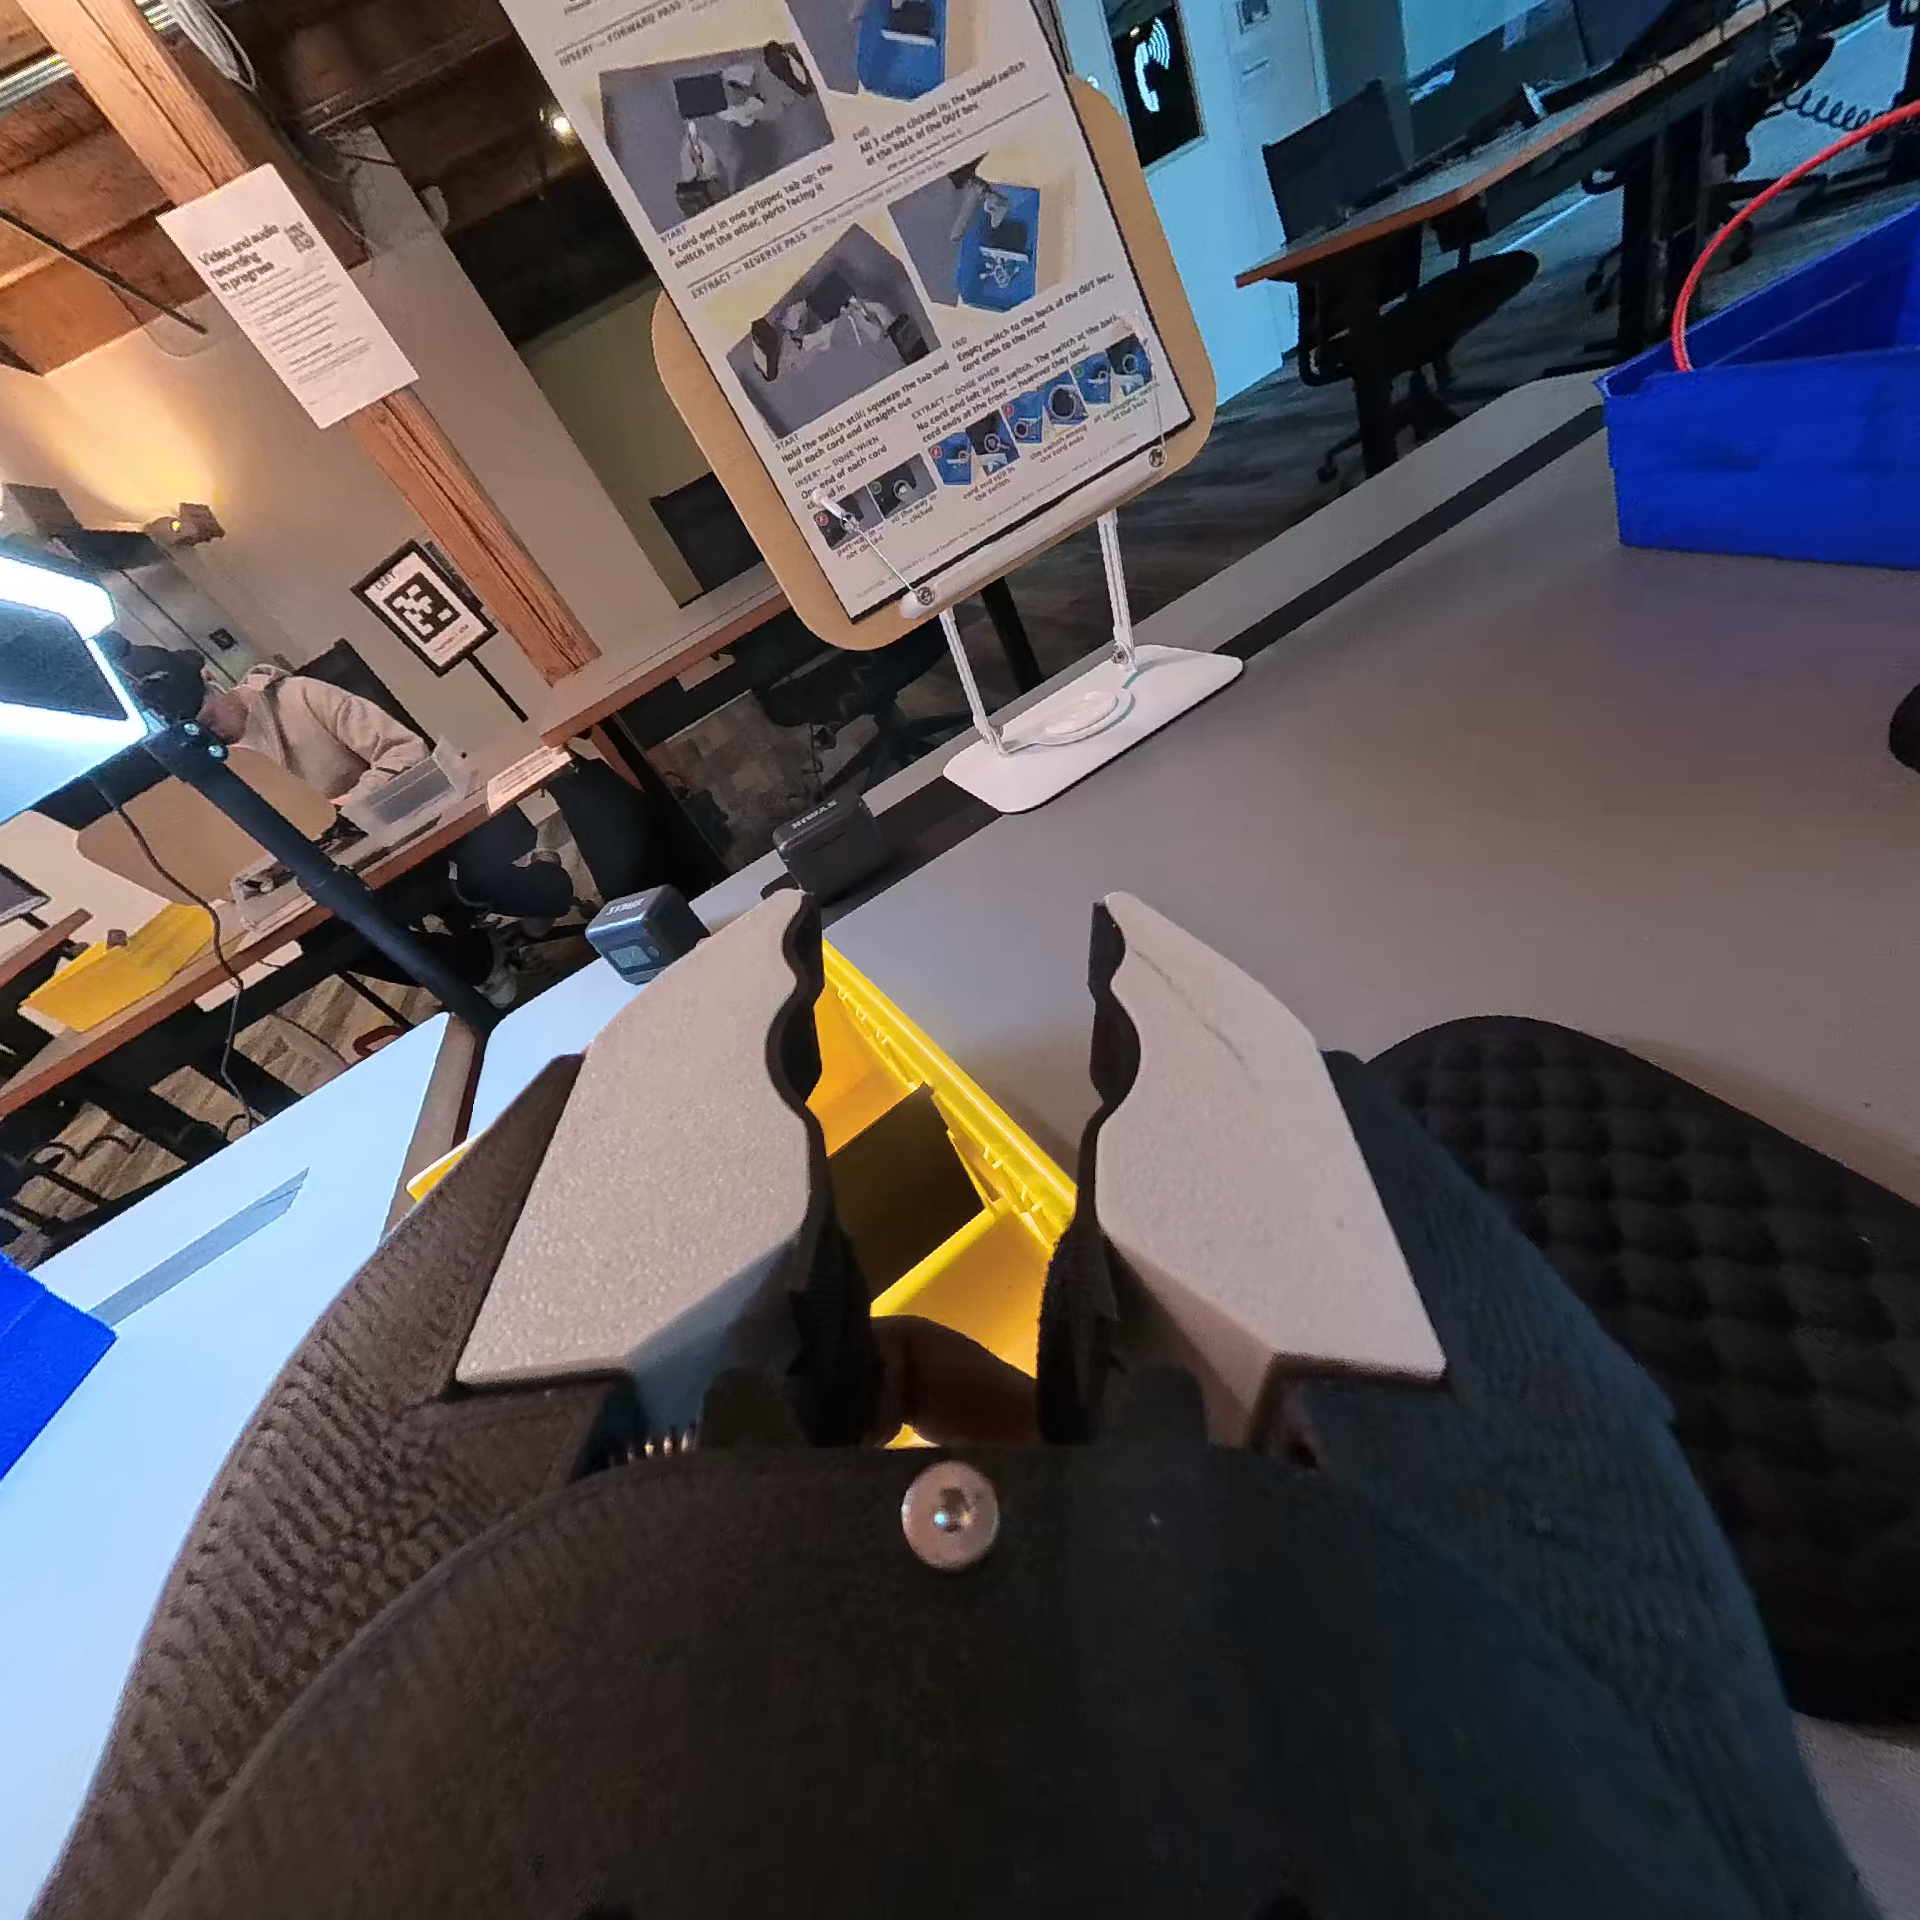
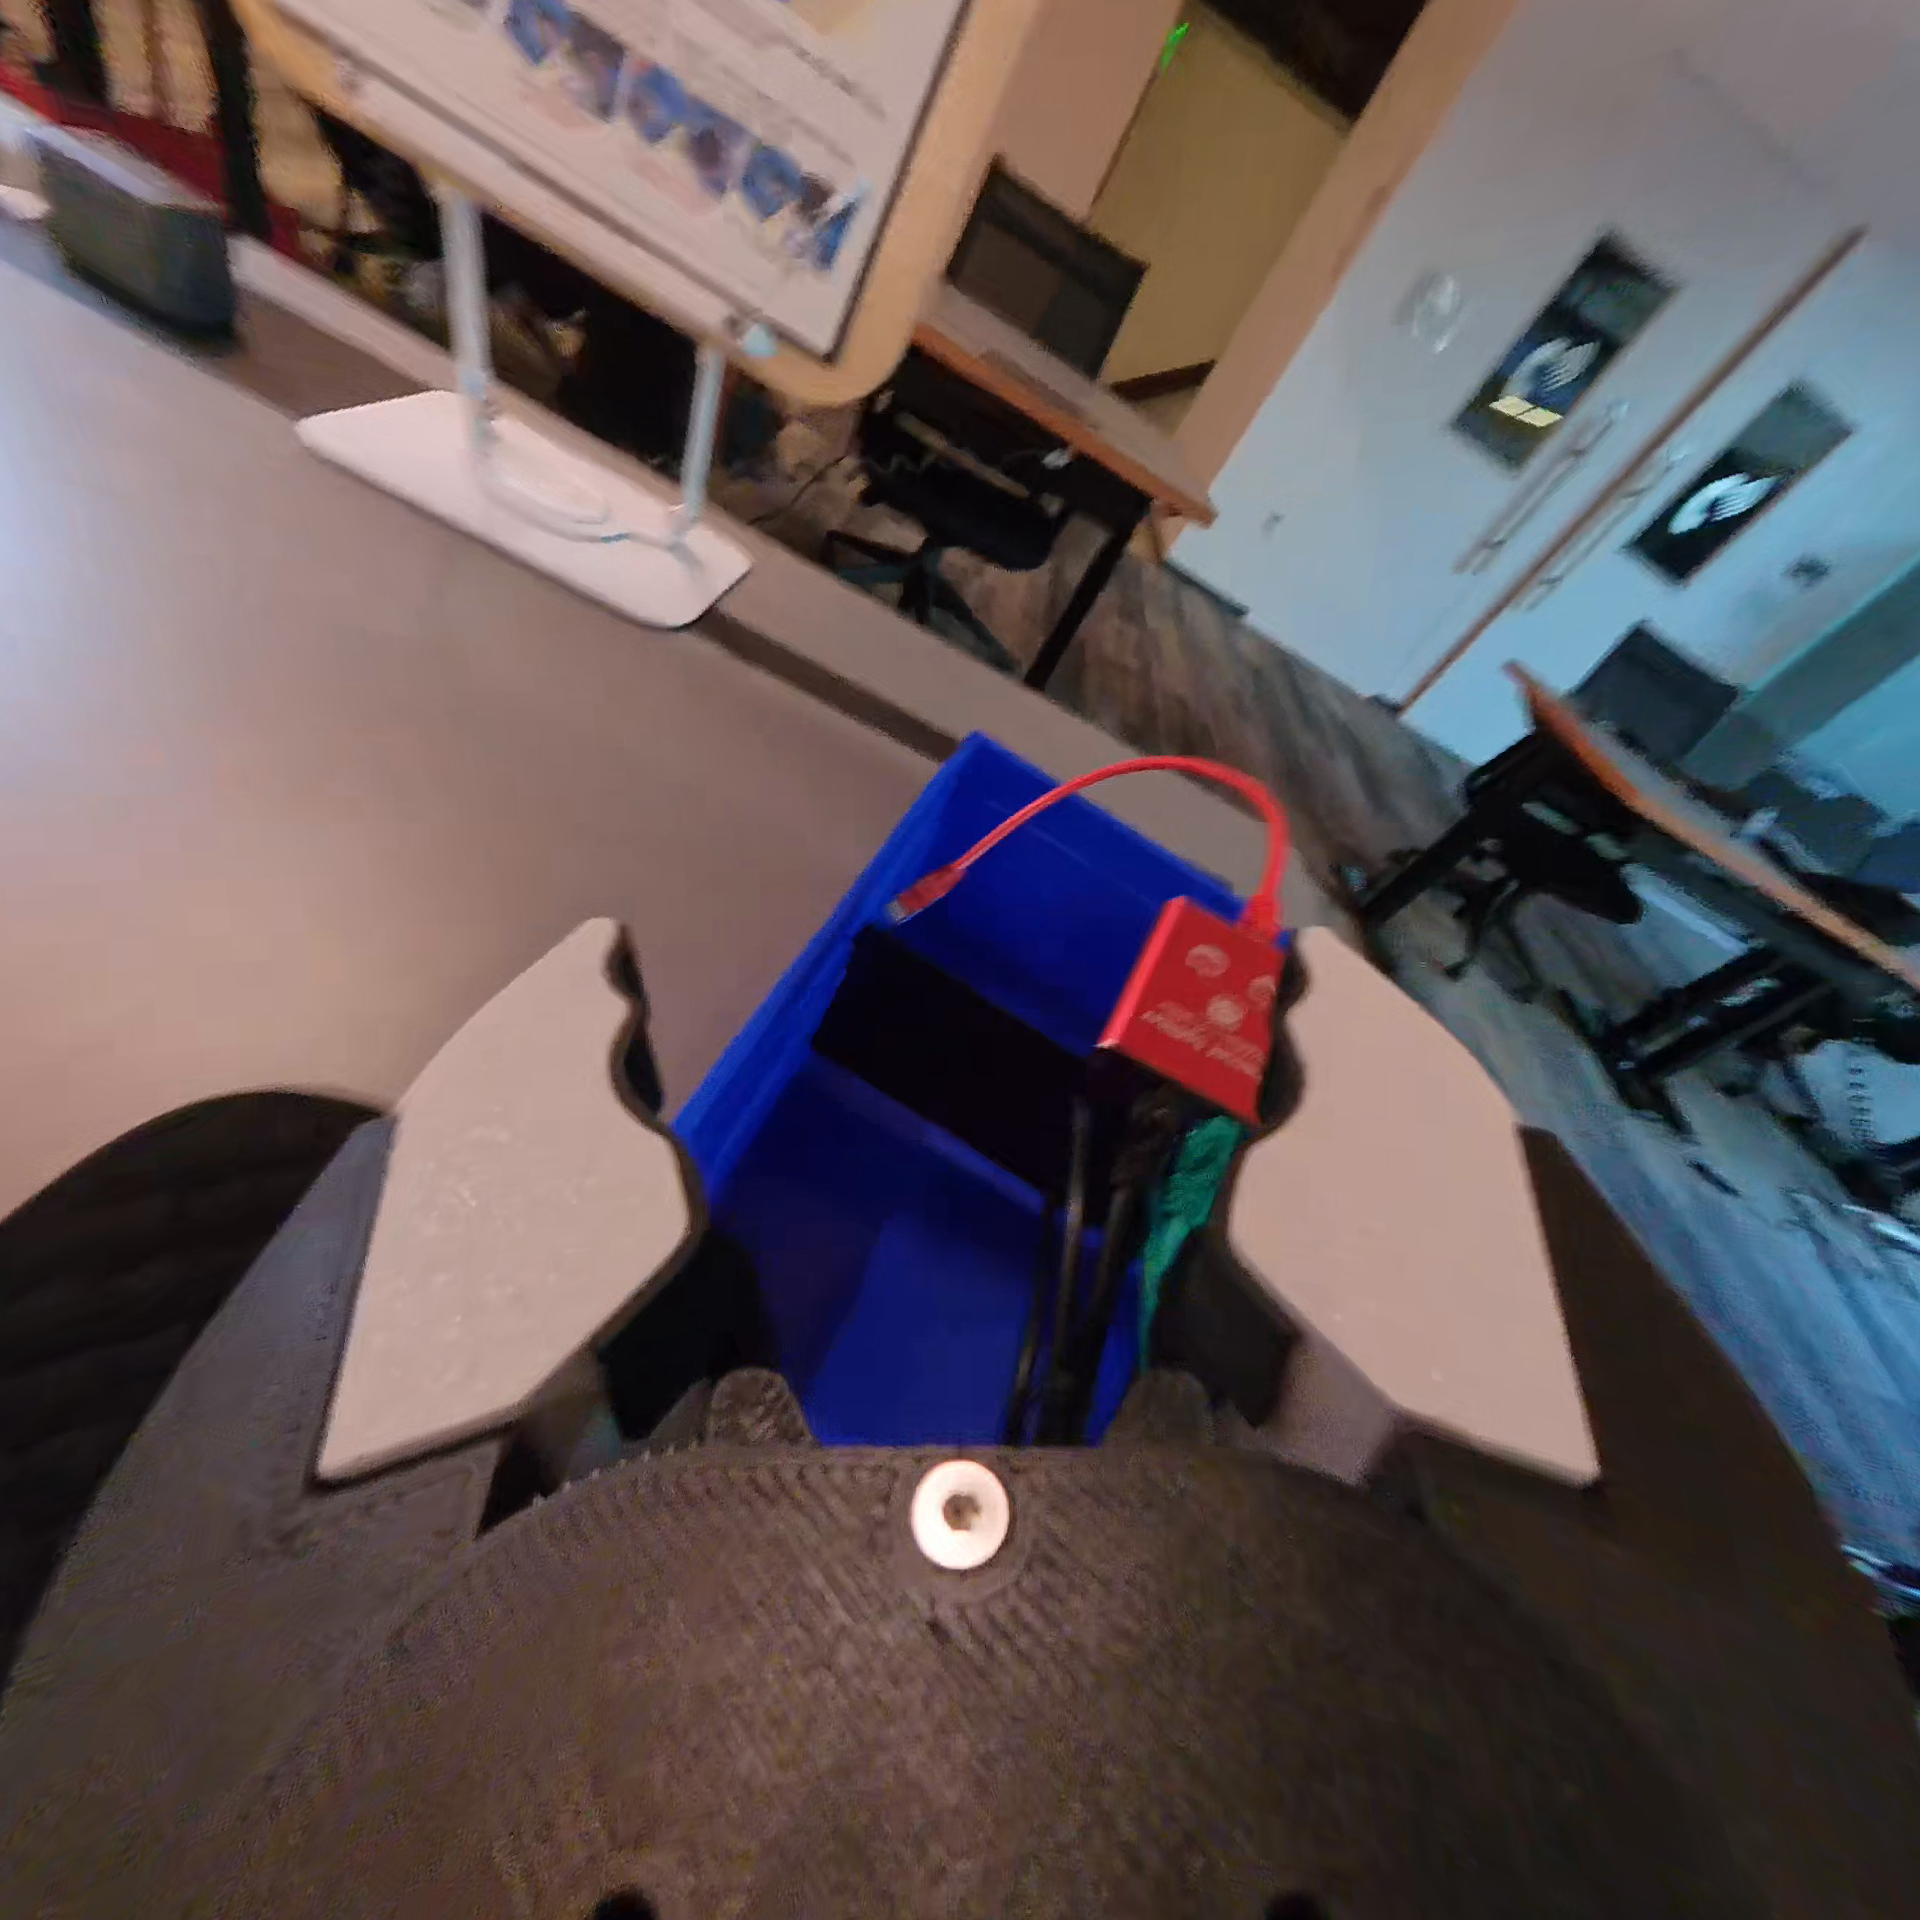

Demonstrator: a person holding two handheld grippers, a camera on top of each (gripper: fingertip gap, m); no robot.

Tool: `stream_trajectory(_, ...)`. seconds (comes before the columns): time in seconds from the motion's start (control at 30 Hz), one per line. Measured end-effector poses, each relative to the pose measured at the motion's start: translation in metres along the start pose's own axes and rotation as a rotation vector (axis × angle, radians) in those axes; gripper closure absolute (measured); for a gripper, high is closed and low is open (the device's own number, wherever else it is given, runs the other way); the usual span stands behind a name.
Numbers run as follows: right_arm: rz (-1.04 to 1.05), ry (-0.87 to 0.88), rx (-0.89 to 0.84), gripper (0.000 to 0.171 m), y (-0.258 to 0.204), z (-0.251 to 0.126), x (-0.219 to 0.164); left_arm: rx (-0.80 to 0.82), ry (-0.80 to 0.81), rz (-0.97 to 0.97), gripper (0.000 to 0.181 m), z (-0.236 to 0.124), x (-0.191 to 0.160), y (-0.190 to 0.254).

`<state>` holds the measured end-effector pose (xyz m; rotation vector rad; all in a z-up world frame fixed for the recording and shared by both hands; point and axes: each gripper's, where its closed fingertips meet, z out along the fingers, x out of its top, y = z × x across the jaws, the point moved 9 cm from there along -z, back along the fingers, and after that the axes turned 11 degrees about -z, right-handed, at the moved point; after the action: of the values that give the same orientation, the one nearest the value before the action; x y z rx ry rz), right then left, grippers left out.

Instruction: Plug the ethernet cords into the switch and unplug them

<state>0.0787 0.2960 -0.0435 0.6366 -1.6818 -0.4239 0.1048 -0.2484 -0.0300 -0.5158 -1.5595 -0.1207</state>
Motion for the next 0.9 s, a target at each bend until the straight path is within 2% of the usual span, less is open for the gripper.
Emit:
stream_trajectory(0.07,0.043,-0.06,0.172,0.078,-0.016,-0.004,-0.003,-0.003,0.004,0.0,0.132,0.0,0.0,0.0)
stream_trajectory(0.17,0.139,-0.223,0.382,0.075,-0.039,0.006,-0.015,-0.006,0.0,0.005,0.132,0.001,-0.001,0.001)
stream_trajectory(0.23,0.142,-0.361,0.429,0.079,-0.049,0.017,-0.028,-0.005,-0.002,0.007,0.132,0.0,-0.001,0.0)
stream_trajectory(0.3,0.128,-0.461,0.471,0.095,-0.058,0.029,-0.038,-0.001,-0.001,0.007,0.132,0.0,-0.001,0.0)
stream_trajectory(0.33,0.11,-0.473,0.484,0.116,-0.062,0.034,-0.04,0.002,0.001,0.008,0.132,-0.001,-0.001,-0.001)
stream_trajectory(0.47,0.046,-0.424,0.437,0.14,-0.07,0.058,-0.044,0.006,0.003,0.002,0.132,-0.001,-0.003,-0.003)
stream_trajectory(0.63,-0.014,-0.444,0.393,0.141,-0.08,0.086,-0.03,0.002,-0.003,0.003,0.132,0.001,-0.006,-0.003)
stream_trajectory(0.9,-0.064,-0.394,0.481,0.139,-0.123,0.122,0.015,0.014,0.001,0.004,0.132,-0.002,-0.006,-0.006)
